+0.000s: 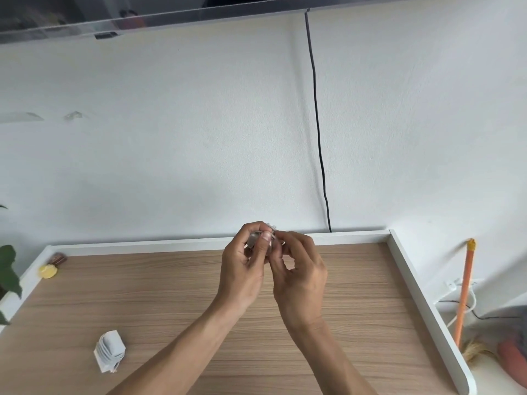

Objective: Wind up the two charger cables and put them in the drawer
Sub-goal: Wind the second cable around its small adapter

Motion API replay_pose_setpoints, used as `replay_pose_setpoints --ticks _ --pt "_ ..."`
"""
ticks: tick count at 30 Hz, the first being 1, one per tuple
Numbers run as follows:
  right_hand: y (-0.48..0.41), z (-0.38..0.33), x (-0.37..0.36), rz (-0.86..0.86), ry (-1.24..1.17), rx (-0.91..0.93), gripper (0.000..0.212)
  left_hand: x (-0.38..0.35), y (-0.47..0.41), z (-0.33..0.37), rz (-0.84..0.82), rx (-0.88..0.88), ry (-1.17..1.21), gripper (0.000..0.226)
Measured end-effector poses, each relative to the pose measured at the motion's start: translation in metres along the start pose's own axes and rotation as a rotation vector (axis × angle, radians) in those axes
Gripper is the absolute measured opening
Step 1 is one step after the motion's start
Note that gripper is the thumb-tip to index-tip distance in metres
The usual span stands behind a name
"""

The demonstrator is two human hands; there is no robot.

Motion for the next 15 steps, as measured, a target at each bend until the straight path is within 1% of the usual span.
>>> replay_pose_setpoints --ticks 6,11,15 --pt "0.002 0.005 -0.002 0.036 -0.037 0.068 0.014 0.000 0.006 -0.002 -0.004 0.050 0.050 0.012" --pt "0.005 0.006 -0.004 0.067 -0.005 0.144 0.016 0.001 0.010 0.002 -0.031 0.071 0.094 0.013" --pt "0.007 0.006 -0.004 0.078 0.018 0.181 0.017 0.003 0.012 0.005 -0.068 0.093 0.073 0.015"
Point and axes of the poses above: each hand's wrist, its own y-axis away from the middle knuckle, its own x-axis out of the back of the hand, z = x × y, the point moved 2 cm from there along -y, towards the middle knuckle, and after that the axes turned 10 degrees about y, right-handed, at the moved point
